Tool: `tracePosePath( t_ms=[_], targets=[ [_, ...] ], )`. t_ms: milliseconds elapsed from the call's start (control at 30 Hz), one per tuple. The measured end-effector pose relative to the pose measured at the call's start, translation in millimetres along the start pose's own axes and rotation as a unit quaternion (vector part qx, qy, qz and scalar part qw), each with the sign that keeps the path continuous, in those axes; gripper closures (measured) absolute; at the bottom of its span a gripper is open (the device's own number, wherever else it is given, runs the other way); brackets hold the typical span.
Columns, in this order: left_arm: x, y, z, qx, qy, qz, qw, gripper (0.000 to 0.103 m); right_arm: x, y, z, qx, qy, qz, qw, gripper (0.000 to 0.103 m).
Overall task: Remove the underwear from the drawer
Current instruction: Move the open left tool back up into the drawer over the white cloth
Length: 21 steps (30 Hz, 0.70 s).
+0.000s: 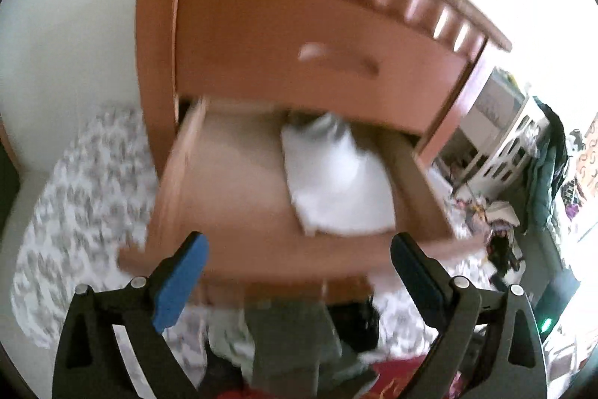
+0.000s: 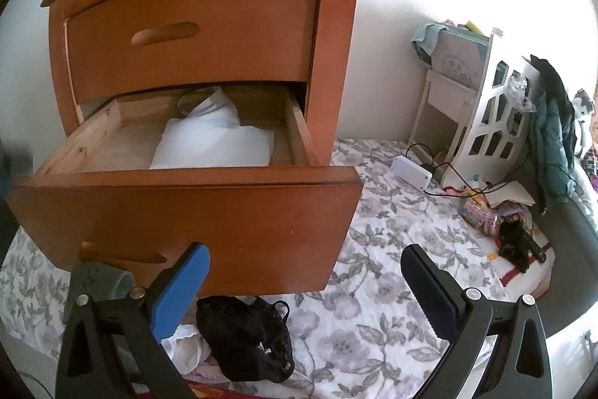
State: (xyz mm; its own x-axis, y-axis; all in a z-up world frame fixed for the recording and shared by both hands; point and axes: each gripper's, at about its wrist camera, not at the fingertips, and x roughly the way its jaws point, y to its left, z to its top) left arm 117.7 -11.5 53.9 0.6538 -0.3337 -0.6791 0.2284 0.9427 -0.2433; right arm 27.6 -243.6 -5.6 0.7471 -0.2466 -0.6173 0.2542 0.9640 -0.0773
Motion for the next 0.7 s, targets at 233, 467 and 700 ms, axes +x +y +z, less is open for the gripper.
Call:
tracePosePath(
  t_ms=[233, 467, 700],
  targets=[
    [9, -26, 65, 0.062, -0.022, 0.01, 0.9978, 0.0, 2, -4, 0, 0.01, 0.007, 0.007, 1.0, 0.0],
    [70, -46, 85, 0.075, 0.084, 0.064, 0.9915, 0.0, 4, -6, 0, 0.017, 0.01, 0.02, 1.0, 0.0],
    [130, -52, 74, 0.046, 0.191, 0.06, 0.9787, 0.0, 6, -11, -1, 0.031, 0.016, 0.038, 0.999, 0.0]
  ],
)
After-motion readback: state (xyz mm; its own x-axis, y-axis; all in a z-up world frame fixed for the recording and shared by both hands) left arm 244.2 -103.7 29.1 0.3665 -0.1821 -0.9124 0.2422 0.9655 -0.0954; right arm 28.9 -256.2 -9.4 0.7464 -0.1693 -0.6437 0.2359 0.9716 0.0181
